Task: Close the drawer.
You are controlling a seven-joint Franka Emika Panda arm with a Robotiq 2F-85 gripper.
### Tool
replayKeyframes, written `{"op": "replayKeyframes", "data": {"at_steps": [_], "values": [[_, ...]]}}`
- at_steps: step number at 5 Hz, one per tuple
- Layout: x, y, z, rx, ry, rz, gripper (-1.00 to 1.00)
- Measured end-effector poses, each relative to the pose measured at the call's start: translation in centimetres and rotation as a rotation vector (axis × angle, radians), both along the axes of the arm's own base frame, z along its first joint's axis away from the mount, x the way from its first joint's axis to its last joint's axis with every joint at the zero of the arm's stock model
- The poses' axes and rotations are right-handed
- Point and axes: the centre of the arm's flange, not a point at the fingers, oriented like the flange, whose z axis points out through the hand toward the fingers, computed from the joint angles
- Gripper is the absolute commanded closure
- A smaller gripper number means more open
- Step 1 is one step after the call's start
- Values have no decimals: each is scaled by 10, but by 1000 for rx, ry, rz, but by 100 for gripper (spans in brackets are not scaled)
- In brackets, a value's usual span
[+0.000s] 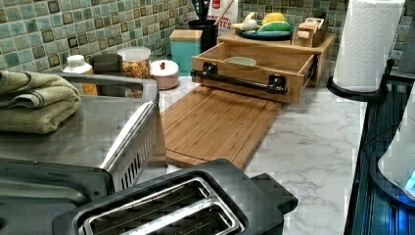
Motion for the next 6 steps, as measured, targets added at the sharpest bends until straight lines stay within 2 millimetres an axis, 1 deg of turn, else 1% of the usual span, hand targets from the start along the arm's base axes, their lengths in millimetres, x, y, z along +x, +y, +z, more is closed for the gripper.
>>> {"op": "replayKeyframes", "data": {"at_steps": [2,3,4,5,6], "values": [[-1,-2,-8,1,16,-2,100],[1,0,-13,6,-17,111,100],[4,7,-23,8,-59,273,100],[1,16,-37,21,-9,351,100],[3,29,-50,6,-76,387,100]]}}
